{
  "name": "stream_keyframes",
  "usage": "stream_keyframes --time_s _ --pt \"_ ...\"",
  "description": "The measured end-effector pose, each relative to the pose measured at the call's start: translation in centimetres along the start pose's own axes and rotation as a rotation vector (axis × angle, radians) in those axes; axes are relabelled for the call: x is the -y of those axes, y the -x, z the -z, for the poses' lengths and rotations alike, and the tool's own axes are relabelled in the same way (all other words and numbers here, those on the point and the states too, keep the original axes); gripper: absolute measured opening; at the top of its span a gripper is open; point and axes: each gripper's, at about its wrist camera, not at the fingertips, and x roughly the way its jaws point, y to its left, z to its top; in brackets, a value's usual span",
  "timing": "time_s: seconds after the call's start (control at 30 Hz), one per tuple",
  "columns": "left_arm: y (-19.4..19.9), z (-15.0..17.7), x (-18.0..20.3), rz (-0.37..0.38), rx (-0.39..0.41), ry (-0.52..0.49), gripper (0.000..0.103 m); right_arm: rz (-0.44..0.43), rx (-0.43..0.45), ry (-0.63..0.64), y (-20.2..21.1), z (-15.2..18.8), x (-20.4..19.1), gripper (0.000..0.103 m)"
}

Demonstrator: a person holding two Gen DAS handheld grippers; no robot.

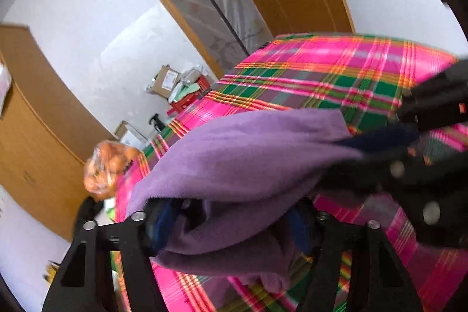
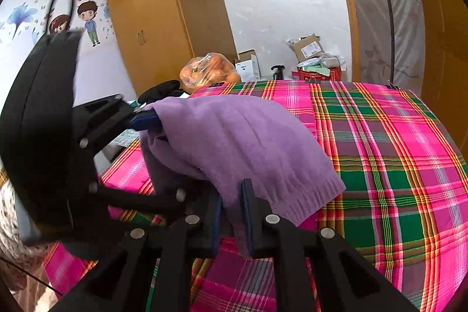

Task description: Fold clothes

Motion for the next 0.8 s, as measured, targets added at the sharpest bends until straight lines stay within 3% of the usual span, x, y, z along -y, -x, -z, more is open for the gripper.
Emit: stream_keyframes --time_s 0.13,0.23,0.4,0.5,0.57,0.8 --pt "-0.4 -0.2 -0.8 0.056 -0.013 0.059 0.025 -0.009 0.009 0.010 0.3 -0.1 -0.4 0.013" --pt "-0.2 -0.2 -1.1 0.094 -0.003 0.095 0.014 -0.010 0.008 0.015 0.3 0.1 -0.6 0.013" --pt "0.3 -0.4 -2.5 0.104 0.032 0.174 0.009 -0.018 0.021 -0.010 0.6 0.1 -0.4 0.016" --pt "0.3 -0.6 -4.6 0.119 0.046 0.274 0.008 -0.021 0.034 -0.051 1.0 0.0 0.1 0.018" --pt "0.2 -0.6 -6.2 0.119 0.050 0.343 0.007 -0.010 0.036 -0.077 1.1 0.2 0.5 0.025" --pt "0.0 1.3 -10.5 0.089 0.056 0.539 0.007 0.048 -0.074 -0.110 -1.5 1.2 1.3 0.026"
